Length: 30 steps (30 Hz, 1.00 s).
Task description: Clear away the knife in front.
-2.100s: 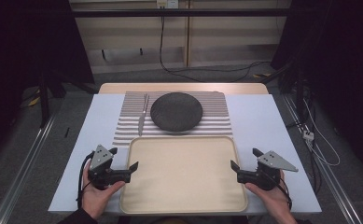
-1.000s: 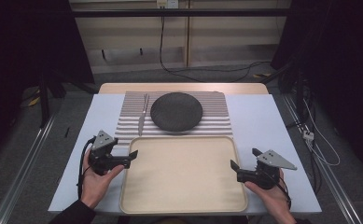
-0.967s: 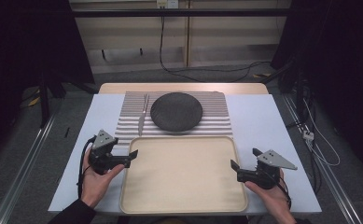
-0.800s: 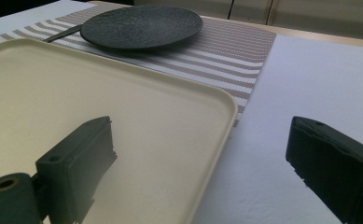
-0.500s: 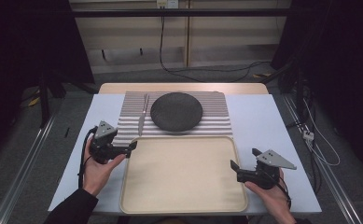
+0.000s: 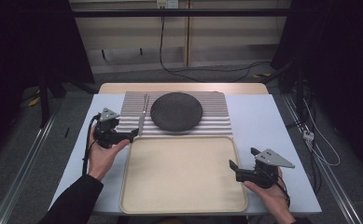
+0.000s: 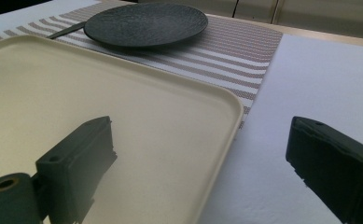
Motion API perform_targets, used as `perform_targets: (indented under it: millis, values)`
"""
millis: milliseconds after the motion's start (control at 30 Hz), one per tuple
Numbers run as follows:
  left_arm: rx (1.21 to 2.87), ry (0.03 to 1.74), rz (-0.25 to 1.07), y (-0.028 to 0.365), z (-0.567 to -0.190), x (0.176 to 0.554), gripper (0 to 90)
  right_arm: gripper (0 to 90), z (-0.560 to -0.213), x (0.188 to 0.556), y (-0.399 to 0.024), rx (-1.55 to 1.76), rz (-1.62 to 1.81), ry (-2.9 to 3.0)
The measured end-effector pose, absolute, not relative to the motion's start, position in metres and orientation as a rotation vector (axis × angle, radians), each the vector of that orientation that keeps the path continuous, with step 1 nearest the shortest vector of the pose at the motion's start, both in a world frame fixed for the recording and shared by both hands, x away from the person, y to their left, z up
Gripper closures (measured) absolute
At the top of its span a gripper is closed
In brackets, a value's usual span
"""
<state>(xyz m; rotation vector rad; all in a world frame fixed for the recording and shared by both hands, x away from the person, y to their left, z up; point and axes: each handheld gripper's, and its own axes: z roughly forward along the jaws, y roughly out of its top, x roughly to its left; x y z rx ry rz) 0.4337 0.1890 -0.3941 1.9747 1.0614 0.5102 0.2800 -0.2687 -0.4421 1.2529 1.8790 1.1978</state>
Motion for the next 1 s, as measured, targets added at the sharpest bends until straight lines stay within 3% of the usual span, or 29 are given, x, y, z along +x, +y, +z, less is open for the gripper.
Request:
perform_targets:
  millis: [700,1000]
  values:
    - [1.997,1.215,0.473,0.168,-0.407,0.518,15.6,7.4,-0.445,0.284,-0.268,1.266,1.200,1.894]
    - [2.036,1.267,0.468,0.160,-0.413,0.556,23.0,7.5,-0.445,0.283,-0.269,1.268,1.200,1.892]
